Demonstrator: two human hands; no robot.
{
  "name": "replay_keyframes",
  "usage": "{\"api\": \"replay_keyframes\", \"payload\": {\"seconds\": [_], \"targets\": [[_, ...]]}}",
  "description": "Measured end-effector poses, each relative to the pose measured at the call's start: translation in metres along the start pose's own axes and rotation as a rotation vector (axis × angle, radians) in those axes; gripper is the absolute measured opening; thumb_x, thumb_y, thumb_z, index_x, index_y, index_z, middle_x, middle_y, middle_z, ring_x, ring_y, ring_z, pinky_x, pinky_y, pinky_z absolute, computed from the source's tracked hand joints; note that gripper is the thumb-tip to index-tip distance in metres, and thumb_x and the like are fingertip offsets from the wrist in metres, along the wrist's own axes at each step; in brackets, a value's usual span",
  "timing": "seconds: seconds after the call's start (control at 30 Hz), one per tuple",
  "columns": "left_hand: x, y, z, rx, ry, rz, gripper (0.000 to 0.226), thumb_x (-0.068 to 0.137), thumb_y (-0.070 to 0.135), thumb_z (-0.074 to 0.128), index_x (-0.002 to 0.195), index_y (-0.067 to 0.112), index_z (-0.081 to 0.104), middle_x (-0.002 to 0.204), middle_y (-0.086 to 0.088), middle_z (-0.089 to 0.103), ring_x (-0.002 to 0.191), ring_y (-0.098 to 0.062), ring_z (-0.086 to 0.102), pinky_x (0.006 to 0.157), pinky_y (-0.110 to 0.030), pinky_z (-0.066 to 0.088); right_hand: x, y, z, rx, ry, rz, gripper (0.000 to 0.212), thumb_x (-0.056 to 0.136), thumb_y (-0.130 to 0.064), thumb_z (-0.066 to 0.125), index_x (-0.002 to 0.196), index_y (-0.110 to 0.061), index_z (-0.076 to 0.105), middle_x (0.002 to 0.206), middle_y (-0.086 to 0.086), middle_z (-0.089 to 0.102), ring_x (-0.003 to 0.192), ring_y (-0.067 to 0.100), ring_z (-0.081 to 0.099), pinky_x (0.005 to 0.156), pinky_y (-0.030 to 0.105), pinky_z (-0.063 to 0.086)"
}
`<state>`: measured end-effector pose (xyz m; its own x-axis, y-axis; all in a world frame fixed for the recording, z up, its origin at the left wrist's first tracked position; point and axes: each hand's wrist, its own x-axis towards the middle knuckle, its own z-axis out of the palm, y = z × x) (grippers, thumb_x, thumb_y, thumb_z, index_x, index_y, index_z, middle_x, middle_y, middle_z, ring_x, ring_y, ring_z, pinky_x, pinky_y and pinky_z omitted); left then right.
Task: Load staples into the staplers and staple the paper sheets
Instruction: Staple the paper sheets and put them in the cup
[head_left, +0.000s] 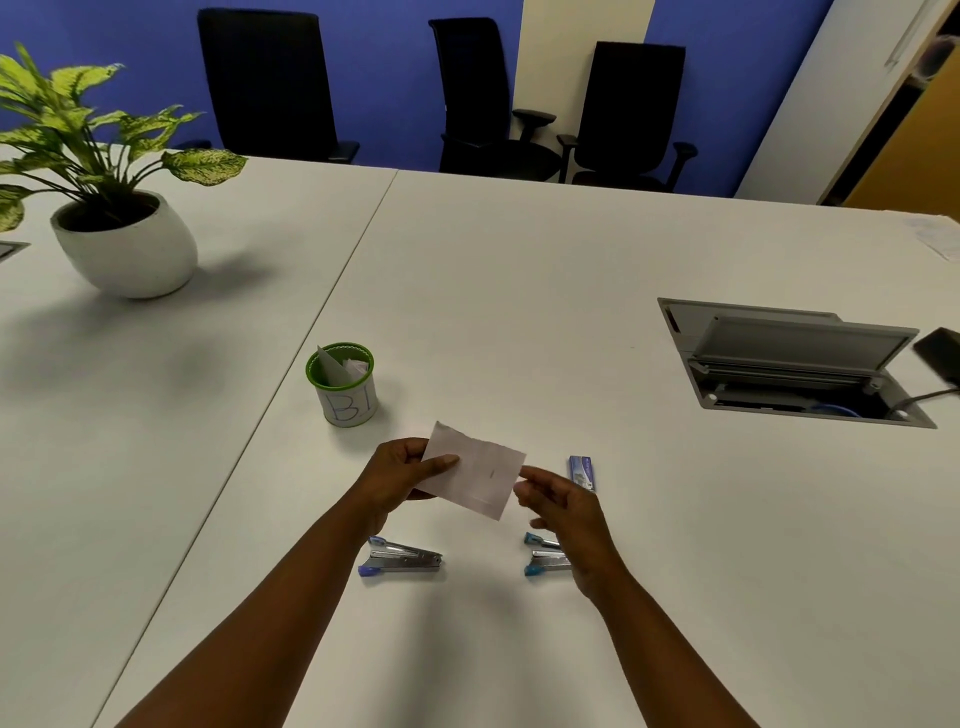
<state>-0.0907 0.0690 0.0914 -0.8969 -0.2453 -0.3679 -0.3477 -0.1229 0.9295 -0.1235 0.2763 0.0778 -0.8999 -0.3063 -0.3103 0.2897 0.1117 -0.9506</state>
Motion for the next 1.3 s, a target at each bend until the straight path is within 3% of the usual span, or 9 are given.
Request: {"api": "replay_keyframes", "payload": {"seconds": [0.2,0.3,0.5,0.7,0.83,0.93,1.07,1.17,1.3], "targets": [[-0.005,0.002,0.006,0.031,-0.077,0.012,0.012,0.082,0.014,0.067,0.093,0.017,0.069,0.081,0.003,0.071,0.075,-0.008,0.065,0.062,-0.016,0.056,-0.004,-0.011,0.019,-0.055,0.181,-0.191,0.017,0.074,-0.007,0.074,0.091,-0.008,0.071,0.080,0.000,0.068,0.072,0.005,0.060,0.058,0.005,0.047],[-0.006,0.002,0.006,0.029,-0.063,0.031,0.011,0.084,0.015,0.065,0.095,0.017,0.068,0.090,0.000,0.069,0.088,-0.015,0.063,0.072,-0.023,0.055,-0.009,-0.011,0.019,-0.153,0.211,-0.338,0.013,0.074,-0.007,0.074,0.076,-0.019,0.067,0.074,-0.001,0.065,0.062,0.003,0.056,0.052,0.009,0.040],[-0.014,0.010,0.003,-0.161,-0.153,-0.258,0.052,0.088,0.052,0.045,0.097,0.007,0.069,0.098,-0.014,0.072,0.087,-0.025,0.071,0.065,-0.031,0.060,-0.018,-0.007,0.015,-0.667,0.359,-0.946,0.007,0.070,-0.005,0.075,0.073,-0.011,0.073,0.069,0.001,0.068,0.064,0.013,0.061,0.060,0.019,0.048],[-0.013,0.012,0.010,-0.084,-0.087,-0.097,0.031,0.081,0.006,0.066,0.112,0.007,0.064,0.088,-0.007,0.065,0.063,-0.013,0.064,0.057,-0.019,0.057,-0.017,0.006,0.010,-0.963,0.281,-1.161,0.021,0.066,-0.001,0.071,0.083,-0.015,0.074,0.075,0.001,0.069,0.073,0.013,0.056,0.059,0.027,0.046],[-0.012,0.013,0.005,-0.006,-0.030,-0.023,0.034,0.080,-0.001,0.066,0.112,0.011,0.063,0.080,-0.004,0.066,0.067,-0.012,0.066,0.055,-0.019,0.057,-0.021,0.000,0.007,-0.730,0.258,-0.982,0.038,0.066,-0.001,0.048,0.096,-0.012,0.068,0.088,0.004,0.064,0.086,0.011,0.052,0.072,0.020,0.045],[-0.012,0.014,0.005,0.014,-0.043,0.001,0.040,0.080,-0.001,0.065,0.114,0.019,0.061,0.089,-0.007,0.067,0.075,-0.016,0.066,0.056,-0.020,0.058,-0.013,-0.012,0.009,-0.275,0.286,-0.507,0.033,0.076,0.004,0.057,0.102,-0.017,0.060,0.087,0.000,0.064,0.082,0.013,0.058,0.066,0.009,0.044],[-0.012,0.015,0.009,0.009,-0.093,0.000,0.048,0.080,-0.001,0.066,0.118,0.027,0.056,0.089,-0.006,0.067,0.071,-0.015,0.066,0.054,-0.020,0.056,0.001,-0.019,0.011,-0.016,-0.017,0.087,0.034,0.076,-0.014,0.073,0.104,-0.021,0.055,0.092,0.001,0.064,0.085,0.019,0.060,0.064,0.023,0.052],[-0.012,0.016,0.013,0.007,-0.079,-0.011,0.046,0.080,-0.002,0.065,0.120,0.020,0.055,0.090,-0.007,0.066,0.072,-0.017,0.065,0.054,-0.020,0.057,0.004,-0.014,0.015,-0.042,-0.009,0.169,0.046,0.069,-0.010,0.079,0.107,-0.020,0.054,0.099,0.009,0.065,0.079,0.022,0.062,0.073,0.034,0.052],[-0.011,0.015,0.014,0.017,-0.070,-0.039,0.045,0.080,-0.003,0.066,0.122,0.008,0.054,0.104,-0.019,0.063,0.076,-0.021,0.064,0.054,-0.020,0.058,0.004,-0.013,0.017,0.044,0.047,0.192,0.048,0.068,-0.004,0.078,0.109,-0.015,0.055,0.097,0.011,0.066,0.074,0.021,0.061,0.061,0.026,0.052]]}}
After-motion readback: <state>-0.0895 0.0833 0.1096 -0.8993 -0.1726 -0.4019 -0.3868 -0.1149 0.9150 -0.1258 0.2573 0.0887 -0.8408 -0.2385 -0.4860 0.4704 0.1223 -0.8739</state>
